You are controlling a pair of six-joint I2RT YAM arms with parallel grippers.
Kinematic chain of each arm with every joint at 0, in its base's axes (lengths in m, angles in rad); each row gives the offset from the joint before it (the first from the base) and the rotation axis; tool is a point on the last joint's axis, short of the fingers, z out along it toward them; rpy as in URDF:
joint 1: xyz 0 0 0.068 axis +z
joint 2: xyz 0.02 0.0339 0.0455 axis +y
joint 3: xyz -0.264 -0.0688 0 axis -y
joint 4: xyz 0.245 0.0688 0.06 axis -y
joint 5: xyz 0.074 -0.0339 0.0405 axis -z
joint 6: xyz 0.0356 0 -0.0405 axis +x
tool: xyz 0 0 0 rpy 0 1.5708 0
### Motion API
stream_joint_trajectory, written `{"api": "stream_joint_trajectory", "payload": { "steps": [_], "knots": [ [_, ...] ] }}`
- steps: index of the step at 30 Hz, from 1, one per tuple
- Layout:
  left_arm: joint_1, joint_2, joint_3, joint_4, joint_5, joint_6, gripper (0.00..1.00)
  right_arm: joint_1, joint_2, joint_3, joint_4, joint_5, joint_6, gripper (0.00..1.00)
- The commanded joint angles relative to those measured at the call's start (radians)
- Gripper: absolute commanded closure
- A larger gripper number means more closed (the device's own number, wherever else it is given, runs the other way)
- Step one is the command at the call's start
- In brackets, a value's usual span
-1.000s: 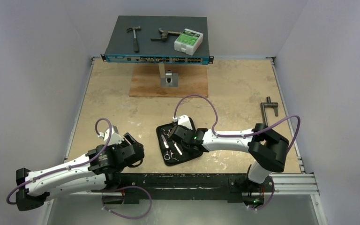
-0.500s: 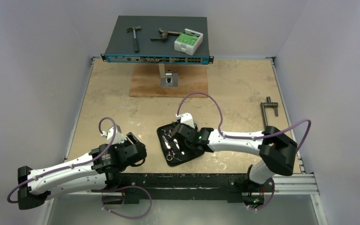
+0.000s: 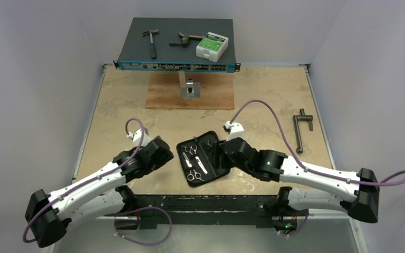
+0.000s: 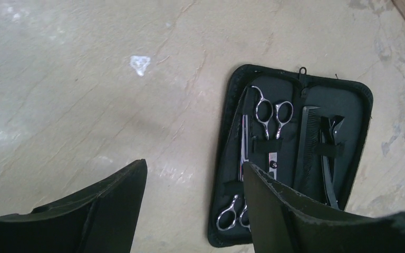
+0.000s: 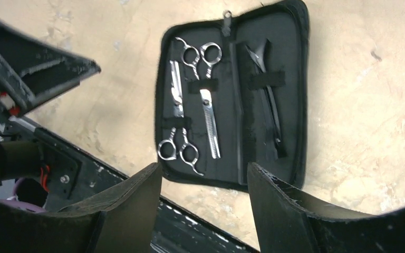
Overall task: Sort the hair-cutting tools
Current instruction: Place the comb in the hairdressing tool bag, then adjust the hairdressing tool bag at the center of the board.
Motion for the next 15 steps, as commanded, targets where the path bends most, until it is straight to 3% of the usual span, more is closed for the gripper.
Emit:
{"api": "stream_joint_trajectory", "payload": {
  "steps": [1,7,15],
  "knots": [
    [0.116,0.151,0.039,0.319,0.206,0.313,0.33,0.000,-0.121,-0.192,0.048,-0.023,0.147,0.40],
    [0.225,0.413,0.166,0.455,0.342,0.479,0.29,-0.001,-0.256,-0.368,0.107,-0.043,0.253,0.40],
    [0.342,0.679,0.309,0.537,0.411,0.573,0.27,-0.001,-0.268,-0.498,0.205,-0.099,0.302,0.41]
  ]
}}
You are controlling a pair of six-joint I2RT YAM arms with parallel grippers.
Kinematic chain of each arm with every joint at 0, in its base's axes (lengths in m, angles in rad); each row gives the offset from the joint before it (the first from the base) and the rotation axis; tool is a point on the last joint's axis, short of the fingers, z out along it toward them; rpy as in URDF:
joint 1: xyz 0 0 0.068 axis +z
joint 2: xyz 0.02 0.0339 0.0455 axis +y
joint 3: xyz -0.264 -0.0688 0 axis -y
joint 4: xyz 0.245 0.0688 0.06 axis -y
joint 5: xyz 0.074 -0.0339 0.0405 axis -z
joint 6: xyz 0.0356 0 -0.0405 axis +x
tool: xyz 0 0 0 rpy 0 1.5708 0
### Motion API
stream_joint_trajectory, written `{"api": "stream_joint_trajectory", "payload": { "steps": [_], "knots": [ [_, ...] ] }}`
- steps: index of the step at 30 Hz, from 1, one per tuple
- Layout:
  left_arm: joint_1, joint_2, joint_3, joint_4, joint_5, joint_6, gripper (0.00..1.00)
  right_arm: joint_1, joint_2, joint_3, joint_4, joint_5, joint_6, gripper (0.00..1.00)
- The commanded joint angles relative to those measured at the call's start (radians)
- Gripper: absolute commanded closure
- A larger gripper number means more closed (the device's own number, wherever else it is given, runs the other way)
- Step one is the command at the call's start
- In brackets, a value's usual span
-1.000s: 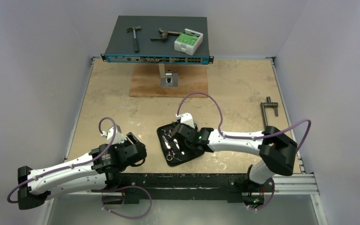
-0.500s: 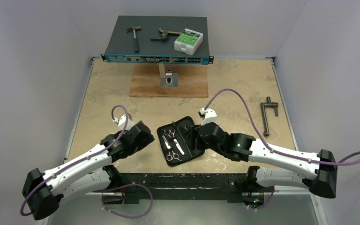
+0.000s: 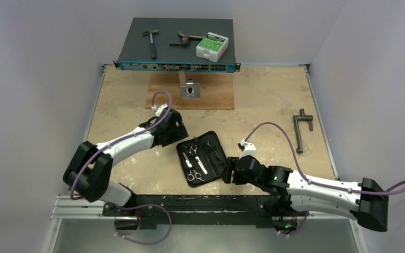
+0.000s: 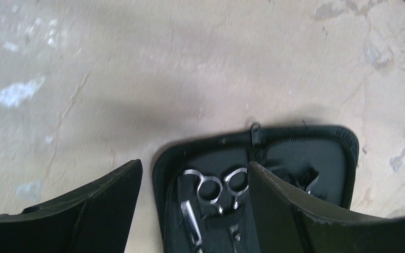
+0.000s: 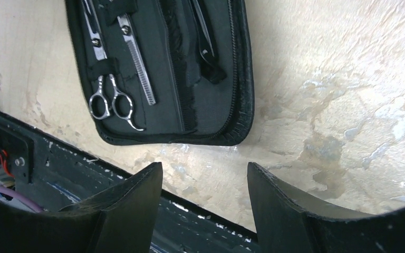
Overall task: Sort the hair-cutting tools
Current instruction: Adjust the hairdressing tool bag at the center of the board.
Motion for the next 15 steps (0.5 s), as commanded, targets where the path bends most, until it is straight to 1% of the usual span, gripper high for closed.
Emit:
{"api": "stream_joint_trajectory", "payload": {
  "steps": [1,3,9,12,15],
  "knots": [
    [0.041,0.120,0.113,0.082,0.073,0.126,0.28,0.000,-0.003,-0.077,0.134,-0.033,0.061,0.41],
    [0.042,0.162,0.140,0.080,0.070,0.137,0.28,-0.001,0.006,-0.102,0.184,-0.029,0.056,0.41],
    [0.050,0.237,0.148,0.103,0.036,0.159,0.28,-0.002,0.065,-0.119,0.284,0.027,0.042,0.43],
    [0.058,0.274,0.151,0.121,0.055,0.163,0.30,-0.007,0.106,-0.122,0.342,0.030,0.031,0.44],
    [0.060,0.289,0.122,0.163,0.102,0.147,0.34,-0.024,0.157,-0.108,0.371,0.019,0.014,0.47]
  ]
}}
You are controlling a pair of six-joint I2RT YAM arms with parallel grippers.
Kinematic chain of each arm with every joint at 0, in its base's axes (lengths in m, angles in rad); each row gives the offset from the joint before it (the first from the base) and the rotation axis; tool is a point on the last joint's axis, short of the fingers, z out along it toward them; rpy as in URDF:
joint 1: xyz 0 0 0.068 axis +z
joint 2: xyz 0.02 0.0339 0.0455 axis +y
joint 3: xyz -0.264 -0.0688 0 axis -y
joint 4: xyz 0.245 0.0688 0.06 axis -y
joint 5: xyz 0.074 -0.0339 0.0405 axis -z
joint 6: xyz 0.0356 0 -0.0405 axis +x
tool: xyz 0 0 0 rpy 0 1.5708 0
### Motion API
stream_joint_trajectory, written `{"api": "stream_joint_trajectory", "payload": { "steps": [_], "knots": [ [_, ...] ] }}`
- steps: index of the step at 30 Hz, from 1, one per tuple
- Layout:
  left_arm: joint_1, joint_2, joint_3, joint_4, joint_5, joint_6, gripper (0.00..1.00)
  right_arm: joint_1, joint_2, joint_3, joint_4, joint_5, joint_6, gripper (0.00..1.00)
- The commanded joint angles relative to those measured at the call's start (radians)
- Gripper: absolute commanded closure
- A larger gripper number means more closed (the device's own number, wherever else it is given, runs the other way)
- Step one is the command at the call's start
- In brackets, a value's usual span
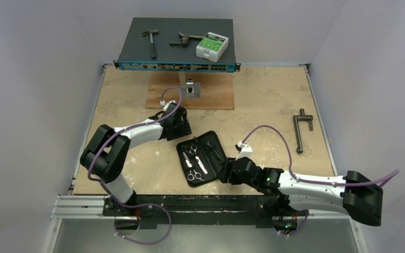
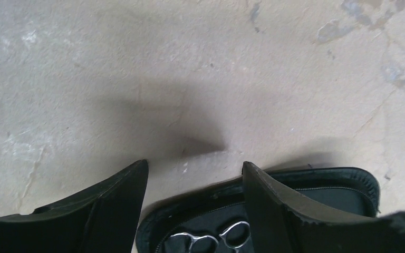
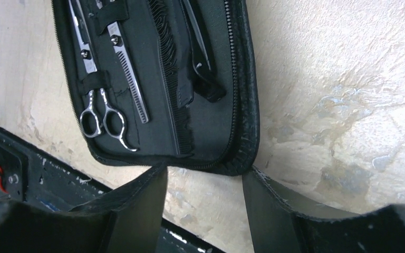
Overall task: Sort the hair-cutting tools
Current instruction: Adjust the hairdressing tool bag at the center of the board.
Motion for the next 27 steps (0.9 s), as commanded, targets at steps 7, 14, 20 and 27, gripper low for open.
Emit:
{"api": "stream_joint_trajectory", "payload": {
  "steps": [7,14,20,27],
  "knots": [
    [0.009,-0.035,-0.181,0.211,0.114,-0.044,0.43,-0.075,0.098,0.020,0.149,-0.005,-0.068,0.52],
    [0.008,-0.131,-0.413,0.429,0.201,-0.091,0.52,-0.168,0.145,0.060,0.169,-0.031,-0.153,0.53],
    [-0.018,-0.215,-0.604,0.564,0.215,-0.159,0.54,-0.240,0.258,0.125,0.206,-0.073,-0.215,0.53],
    [-0.062,-0.385,-0.754,0.583,0.165,-0.222,0.54,-0.294,0.360,0.215,0.228,-0.107,-0.280,0.53]
  ]
}}
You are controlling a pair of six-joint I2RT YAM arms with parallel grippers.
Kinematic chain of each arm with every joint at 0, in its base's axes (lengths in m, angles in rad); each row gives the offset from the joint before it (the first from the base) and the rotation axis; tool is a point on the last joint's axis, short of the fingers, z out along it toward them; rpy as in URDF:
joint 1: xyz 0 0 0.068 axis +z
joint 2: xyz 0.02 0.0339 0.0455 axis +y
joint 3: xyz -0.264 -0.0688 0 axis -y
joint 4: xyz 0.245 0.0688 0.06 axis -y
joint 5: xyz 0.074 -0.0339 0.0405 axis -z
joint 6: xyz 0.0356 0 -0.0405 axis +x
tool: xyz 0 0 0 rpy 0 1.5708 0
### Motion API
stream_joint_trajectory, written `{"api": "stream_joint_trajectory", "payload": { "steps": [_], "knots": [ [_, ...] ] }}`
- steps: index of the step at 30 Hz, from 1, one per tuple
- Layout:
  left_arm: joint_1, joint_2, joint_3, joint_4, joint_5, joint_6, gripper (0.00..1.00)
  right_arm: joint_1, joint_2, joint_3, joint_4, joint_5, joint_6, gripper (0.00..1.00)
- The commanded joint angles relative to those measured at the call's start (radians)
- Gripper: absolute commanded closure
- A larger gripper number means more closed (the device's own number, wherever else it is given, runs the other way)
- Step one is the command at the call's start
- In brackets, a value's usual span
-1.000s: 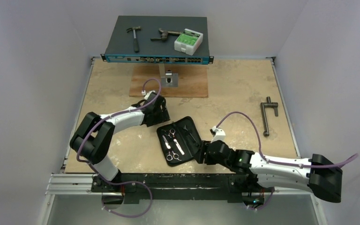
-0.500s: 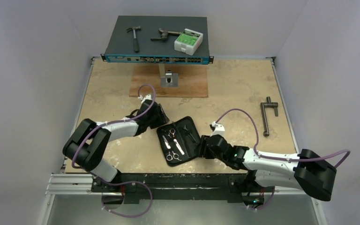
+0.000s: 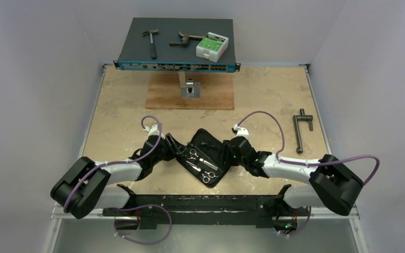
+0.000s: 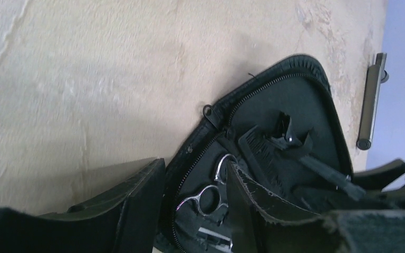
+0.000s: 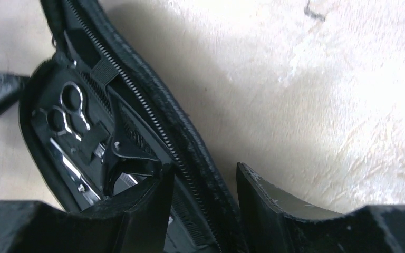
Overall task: Sort the hair-cutting tools
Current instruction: Adjust the hairdressing tool bag at the center of the board.
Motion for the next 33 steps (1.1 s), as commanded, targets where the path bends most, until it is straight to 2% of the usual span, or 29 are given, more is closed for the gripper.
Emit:
{"api": "stream_joint_trajectory", "payload": {
  "steps": [1,8,15,20,26,33],
  "knots": [
    [-0.063,-0.066,-0.100,-0.151,-0.006,-0.052,0.53,-0.026,0.058,0.096,0.059,-0.030,-0.077,0.53],
    [-0.232,-0.217,-0.128,-0.299,-0.144,-0.176,0.52,-0.049,0.163,0.231,-0.003,-0.037,-0.157,0.51],
    [-0.241,-0.425,-0.118,-0.571,-0.257,-0.189,0.49,-0.053,0.078,0.206,-0.121,-0.022,-0.165,0.41],
    [-0.239,-0.475,-0.069,-0.682,-0.315,-0.156,0.46,-0.053,-0.010,0.188,-0.232,-0.006,-0.162,0.36],
    [-0.238,-0.439,-0.041,-0.675,-0.318,-0.137,0.44,-0.053,-0.157,0.167,-0.345,-0.022,-0.140,0.33],
    [-0.238,-0.364,-0.029,-0.600,-0.286,-0.122,0.44,-0.053,-0.332,0.064,-0.311,-0.101,-0.071,0.36]
  ]
}}
